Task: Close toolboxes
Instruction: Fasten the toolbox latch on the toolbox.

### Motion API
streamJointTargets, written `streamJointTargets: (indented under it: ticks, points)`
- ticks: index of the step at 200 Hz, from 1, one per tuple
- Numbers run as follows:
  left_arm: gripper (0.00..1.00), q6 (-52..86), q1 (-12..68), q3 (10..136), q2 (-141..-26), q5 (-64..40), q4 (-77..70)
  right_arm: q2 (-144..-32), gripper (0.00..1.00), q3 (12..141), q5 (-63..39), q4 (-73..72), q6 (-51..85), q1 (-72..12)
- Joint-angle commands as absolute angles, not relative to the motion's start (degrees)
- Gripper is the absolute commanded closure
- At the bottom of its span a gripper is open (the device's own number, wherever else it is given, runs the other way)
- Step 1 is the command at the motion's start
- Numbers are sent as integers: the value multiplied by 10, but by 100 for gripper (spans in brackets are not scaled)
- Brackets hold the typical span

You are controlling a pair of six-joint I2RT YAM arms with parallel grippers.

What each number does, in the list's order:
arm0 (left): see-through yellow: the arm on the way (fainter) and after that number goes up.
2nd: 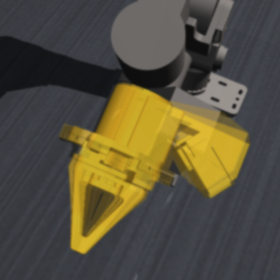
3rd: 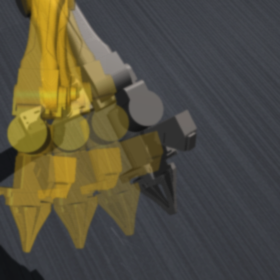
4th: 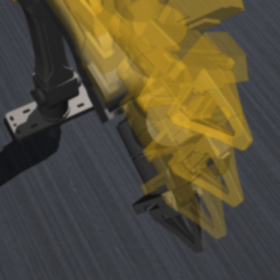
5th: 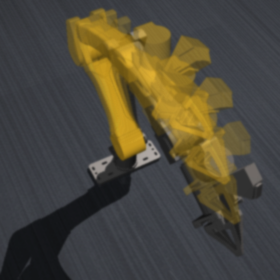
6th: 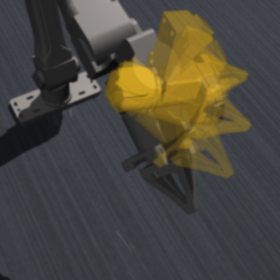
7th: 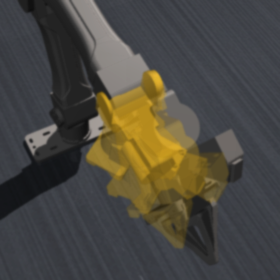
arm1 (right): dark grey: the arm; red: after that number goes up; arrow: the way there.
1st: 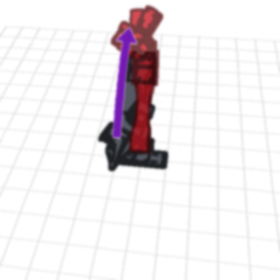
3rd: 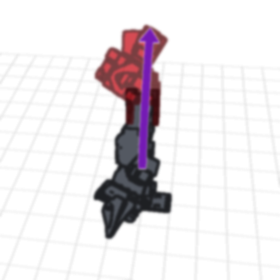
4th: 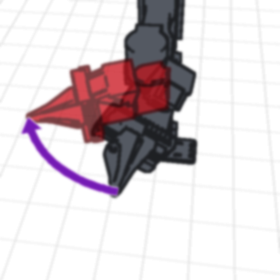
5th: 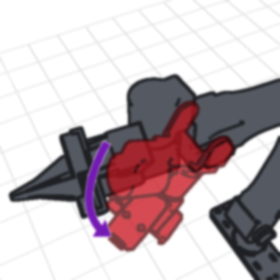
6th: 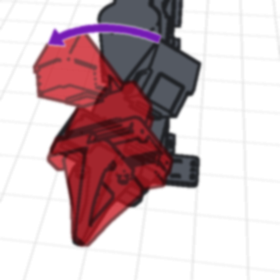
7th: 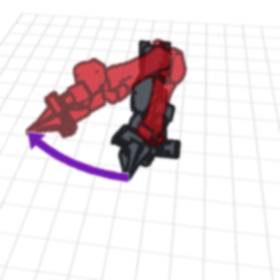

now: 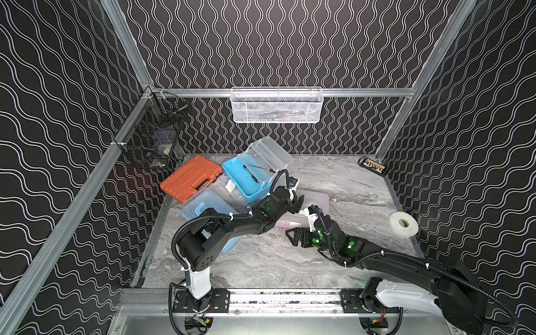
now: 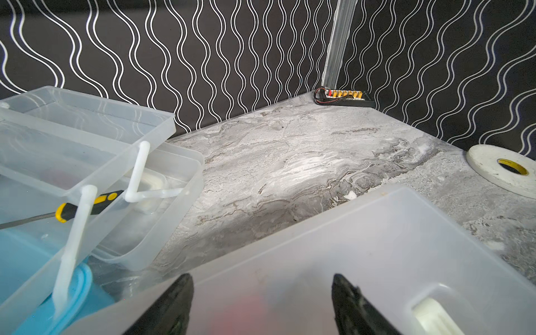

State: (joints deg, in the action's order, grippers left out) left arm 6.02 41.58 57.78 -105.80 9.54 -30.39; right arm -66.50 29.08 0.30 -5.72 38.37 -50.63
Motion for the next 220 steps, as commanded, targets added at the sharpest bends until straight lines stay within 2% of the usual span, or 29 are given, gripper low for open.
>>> streamJointTargets:
  ticks: [1,76,165,220]
  points:
    - [22,104,415,567,-1075,54,-90,-680,2,280,-26,-125,395,-511]
    - [22,102,414,560,-1073,55,-90,-771,1,228,55,-369,358,-514]
    - [22,104,414,562,-1078,48,-91,-829,1,192,135,-501,354,-515]
    - [22,97,412,565,-1067,49,-84,-803,1,206,102,-433,366,-515]
